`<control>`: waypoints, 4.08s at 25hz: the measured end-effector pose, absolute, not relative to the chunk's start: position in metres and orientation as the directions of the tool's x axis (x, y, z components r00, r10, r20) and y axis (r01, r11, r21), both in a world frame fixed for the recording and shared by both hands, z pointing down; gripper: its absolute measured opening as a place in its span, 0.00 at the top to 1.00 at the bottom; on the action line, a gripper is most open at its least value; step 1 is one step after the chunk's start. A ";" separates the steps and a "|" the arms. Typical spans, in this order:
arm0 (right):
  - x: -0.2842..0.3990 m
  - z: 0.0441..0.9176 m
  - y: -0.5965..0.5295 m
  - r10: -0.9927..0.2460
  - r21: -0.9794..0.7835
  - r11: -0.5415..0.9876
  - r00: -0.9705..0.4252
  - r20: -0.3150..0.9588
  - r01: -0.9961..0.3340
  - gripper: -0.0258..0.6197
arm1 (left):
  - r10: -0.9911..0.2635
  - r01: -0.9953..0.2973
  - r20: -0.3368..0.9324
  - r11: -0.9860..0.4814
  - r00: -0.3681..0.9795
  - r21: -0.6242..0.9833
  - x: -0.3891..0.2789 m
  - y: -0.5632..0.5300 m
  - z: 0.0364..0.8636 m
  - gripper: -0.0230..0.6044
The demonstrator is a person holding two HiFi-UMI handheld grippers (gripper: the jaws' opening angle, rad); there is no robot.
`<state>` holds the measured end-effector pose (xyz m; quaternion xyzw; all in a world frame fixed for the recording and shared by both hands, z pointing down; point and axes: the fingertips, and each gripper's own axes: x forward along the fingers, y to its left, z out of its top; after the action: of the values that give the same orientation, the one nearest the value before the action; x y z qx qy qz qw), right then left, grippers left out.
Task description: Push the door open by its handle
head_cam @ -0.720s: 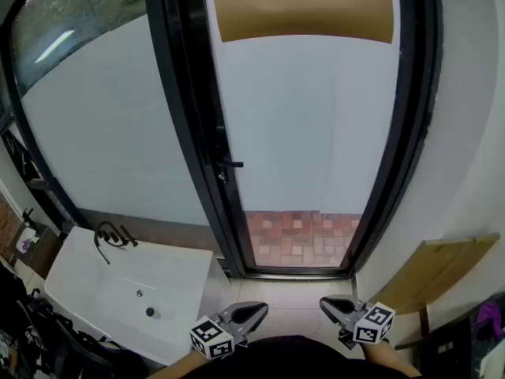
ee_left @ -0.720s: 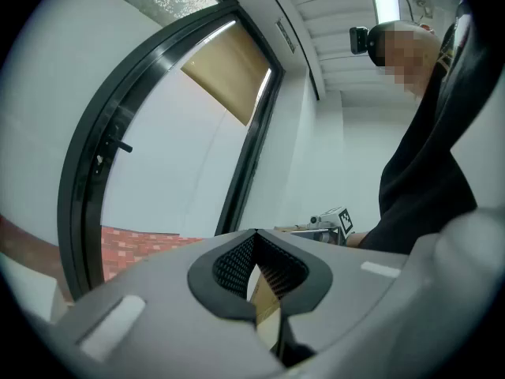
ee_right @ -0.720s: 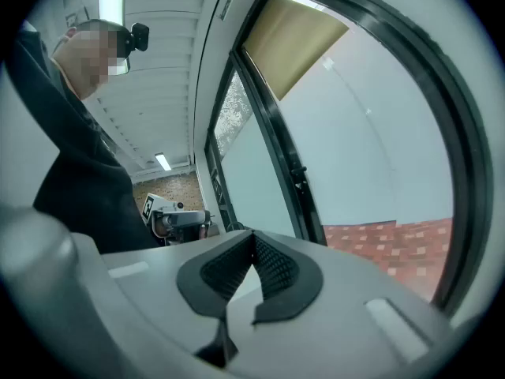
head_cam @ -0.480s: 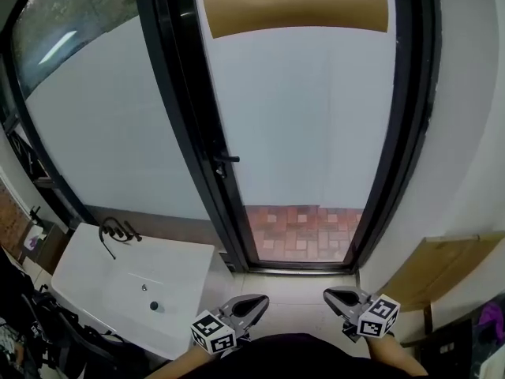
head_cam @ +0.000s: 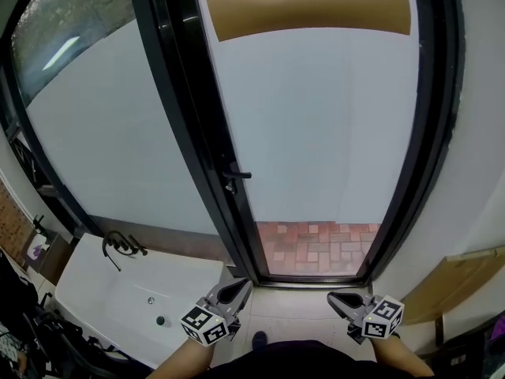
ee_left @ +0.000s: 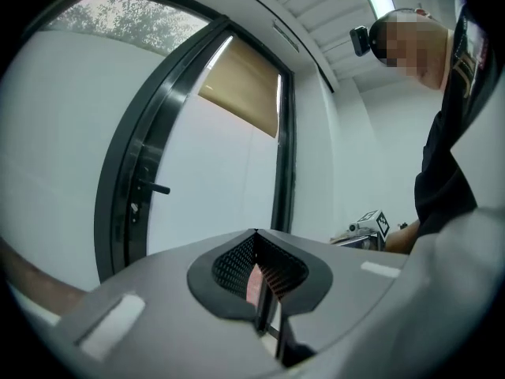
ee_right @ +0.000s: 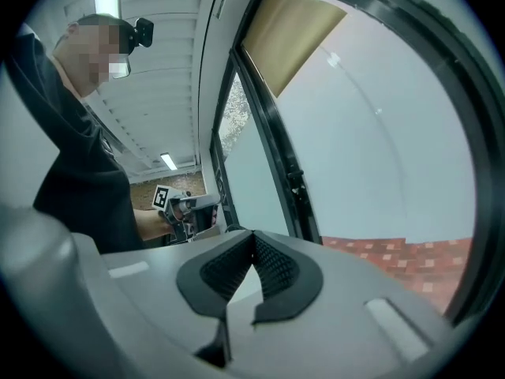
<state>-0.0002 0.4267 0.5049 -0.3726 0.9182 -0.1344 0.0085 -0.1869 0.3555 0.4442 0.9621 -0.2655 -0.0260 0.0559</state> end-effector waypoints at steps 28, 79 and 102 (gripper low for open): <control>0.026 0.460 0.074 -0.425 -0.287 0.859 -0.903 0.065 -0.425 0.96 | -0.562 0.014 0.702 -0.777 0.437 -0.630 -0.119 -0.022 0.439 0.78; 0.061 0.472 -0.075 -0.412 -0.189 0.889 -0.908 0.067 -0.418 0.96 | -0.888 0.609 0.441 -0.279 0.132 -0.743 -0.073 -0.280 0.538 0.96; 0.125 0.492 -0.194 -0.540 -0.102 0.822 -0.825 0.167 -0.560 0.96 | -0.794 0.631 0.496 -0.191 0.350 -0.752 0.074 -0.459 0.547 0.96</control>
<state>0.1255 -0.1936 0.4917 -0.2888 0.9523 -0.0734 -0.0656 0.0744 -0.4586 0.5466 0.5260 -0.0775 0.5646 -0.6313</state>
